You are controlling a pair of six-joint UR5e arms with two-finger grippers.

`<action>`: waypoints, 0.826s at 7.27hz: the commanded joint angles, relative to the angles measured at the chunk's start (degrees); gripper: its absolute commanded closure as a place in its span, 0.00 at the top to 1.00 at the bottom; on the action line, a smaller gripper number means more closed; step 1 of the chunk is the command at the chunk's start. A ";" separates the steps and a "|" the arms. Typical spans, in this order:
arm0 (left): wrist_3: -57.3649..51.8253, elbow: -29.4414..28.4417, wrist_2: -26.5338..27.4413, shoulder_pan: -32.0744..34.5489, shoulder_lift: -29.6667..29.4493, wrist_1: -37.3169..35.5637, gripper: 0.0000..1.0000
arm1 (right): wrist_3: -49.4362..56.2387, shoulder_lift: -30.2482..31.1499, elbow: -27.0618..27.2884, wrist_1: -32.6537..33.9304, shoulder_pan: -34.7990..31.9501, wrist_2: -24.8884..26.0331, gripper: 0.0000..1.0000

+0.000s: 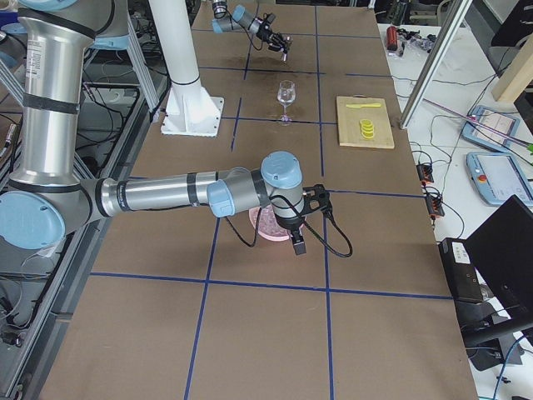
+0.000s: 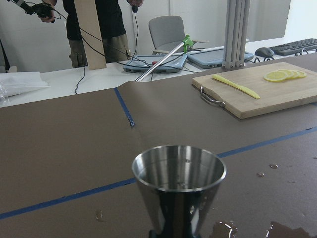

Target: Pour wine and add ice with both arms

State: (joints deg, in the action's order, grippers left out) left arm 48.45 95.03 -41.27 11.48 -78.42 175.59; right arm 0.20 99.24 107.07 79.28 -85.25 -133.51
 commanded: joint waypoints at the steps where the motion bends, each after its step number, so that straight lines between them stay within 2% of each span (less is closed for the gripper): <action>1: 1.03 -3.26 3.39 -1.98 -2.17 1.95 0.00 | -0.02 -0.01 -0.01 0.00 0.00 0.00 1.00; 6: 3.67 -7.30 6.20 -3.74 -4.54 4.04 0.00 | -0.02 -0.28 -0.19 0.00 0.00 0.00 1.00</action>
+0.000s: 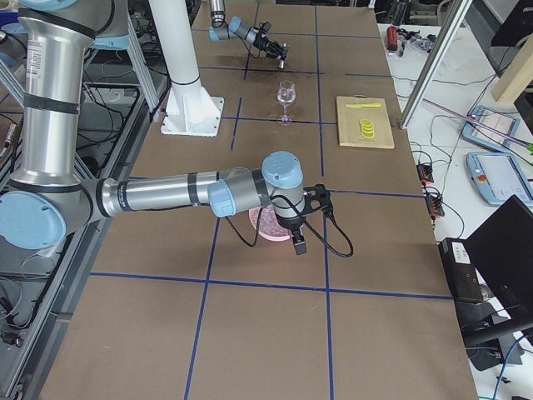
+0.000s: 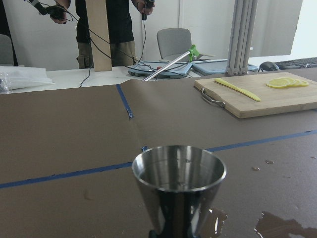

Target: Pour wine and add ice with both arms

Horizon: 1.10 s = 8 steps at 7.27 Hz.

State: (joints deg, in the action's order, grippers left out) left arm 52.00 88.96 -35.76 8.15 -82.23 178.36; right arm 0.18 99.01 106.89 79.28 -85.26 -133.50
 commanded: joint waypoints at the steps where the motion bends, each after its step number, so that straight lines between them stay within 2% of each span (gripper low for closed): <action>1: 0.11 -1.34 0.78 -0.59 -0.74 1.37 0.00 | 0.00 -0.14 -0.02 0.00 0.00 0.00 1.00; 5: 0.11 -1.95 1.13 -0.68 -1.44 1.46 0.02 | 0.00 -0.14 -0.02 0.00 0.00 0.00 1.00; 6: 0.03 -1.86 1.13 -0.68 -1.44 1.46 0.08 | 0.00 -0.22 -0.10 0.00 0.00 0.00 1.00; 7: 0.11 -1.78 1.13 -0.77 -1.53 1.46 0.24 | 0.00 -0.22 -0.10 0.00 0.00 0.00 1.00; 8: -0.23 -1.60 1.13 -0.77 -1.53 1.46 0.52 | 0.00 -0.22 -0.10 0.00 0.00 0.00 1.00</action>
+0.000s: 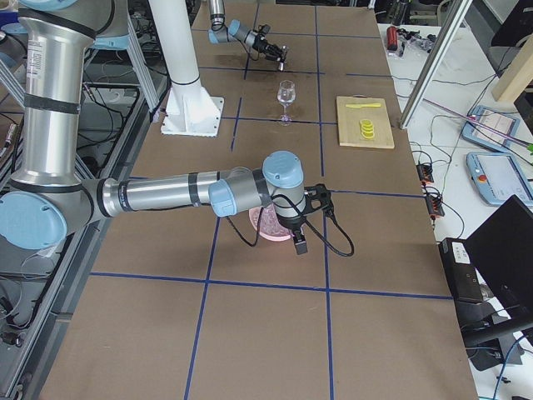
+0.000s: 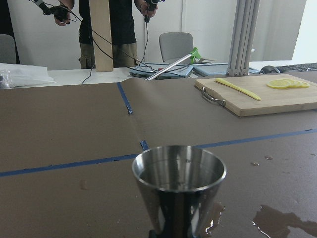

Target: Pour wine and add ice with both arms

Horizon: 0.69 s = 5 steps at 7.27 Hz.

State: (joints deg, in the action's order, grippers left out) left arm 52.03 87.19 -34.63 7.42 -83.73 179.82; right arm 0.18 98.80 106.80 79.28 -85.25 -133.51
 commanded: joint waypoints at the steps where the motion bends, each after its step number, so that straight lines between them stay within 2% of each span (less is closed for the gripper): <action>1: -0.17 0.34 0.00 -0.03 -0.03 0.09 0.86 | 0.00 -0.02 -0.02 0.00 0.00 0.00 1.00; 2: 0.18 0.26 0.00 -0.03 -0.21 0.70 1.00 | 0.00 -0.10 0.07 0.00 0.00 0.00 1.00; 5: -0.08 0.34 1.13 -0.03 -0.12 1.93 1.00 | 0.00 -0.10 0.07 0.00 0.00 0.00 1.00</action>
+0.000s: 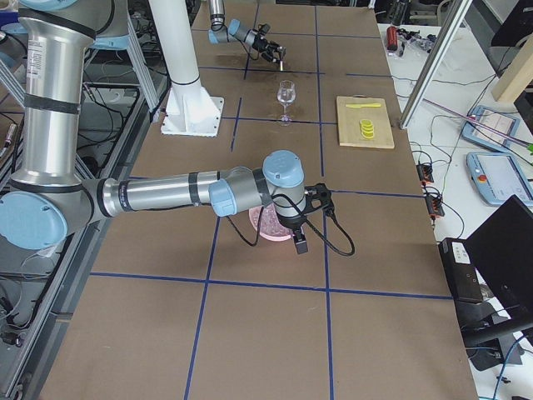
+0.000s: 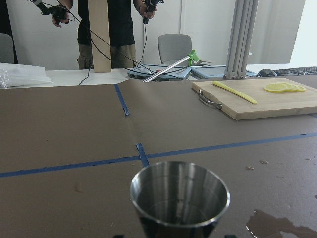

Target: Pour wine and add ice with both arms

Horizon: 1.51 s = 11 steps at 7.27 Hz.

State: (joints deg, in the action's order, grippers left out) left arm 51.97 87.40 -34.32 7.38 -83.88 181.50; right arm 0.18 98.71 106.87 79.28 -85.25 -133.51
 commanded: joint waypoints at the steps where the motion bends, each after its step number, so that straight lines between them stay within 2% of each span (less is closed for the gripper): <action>1: -0.37 0.31 2.14 0.09 0.03 2.00 1.00 | 0.00 -0.01 0.01 0.00 0.00 0.00 1.00; 3: -0.73 1.62 4.17 0.17 0.38 4.73 1.00 | 0.00 -0.01 -0.08 0.00 0.00 0.00 1.00; 6: -0.90 4.53 4.26 0.44 0.64 5.44 1.00 | 0.00 0.08 -0.08 0.00 0.00 0.00 1.00; 7: -4.12 5.40 4.17 0.53 0.73 7.53 1.00 | 0.00 0.08 -0.08 0.00 0.00 0.00 1.00; 9: -17.98 7.68 3.83 0.53 0.82 16.39 1.00 | 0.00 0.08 -0.08 0.00 0.00 0.00 1.00; 10: -19.35 7.96 3.30 1.05 0.91 16.43 1.00 | 0.00 0.08 -0.08 0.00 0.00 0.00 1.00; 11: -19.45 7.96 0.16 3.75 0.91 16.08 1.00 | 0.00 0.08 -0.08 0.00 0.00 0.00 1.00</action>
State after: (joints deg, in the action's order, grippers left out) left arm 34.10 95.08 -31.56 8.91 -83.01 197.21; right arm 0.18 98.79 106.79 79.28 -85.26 -133.50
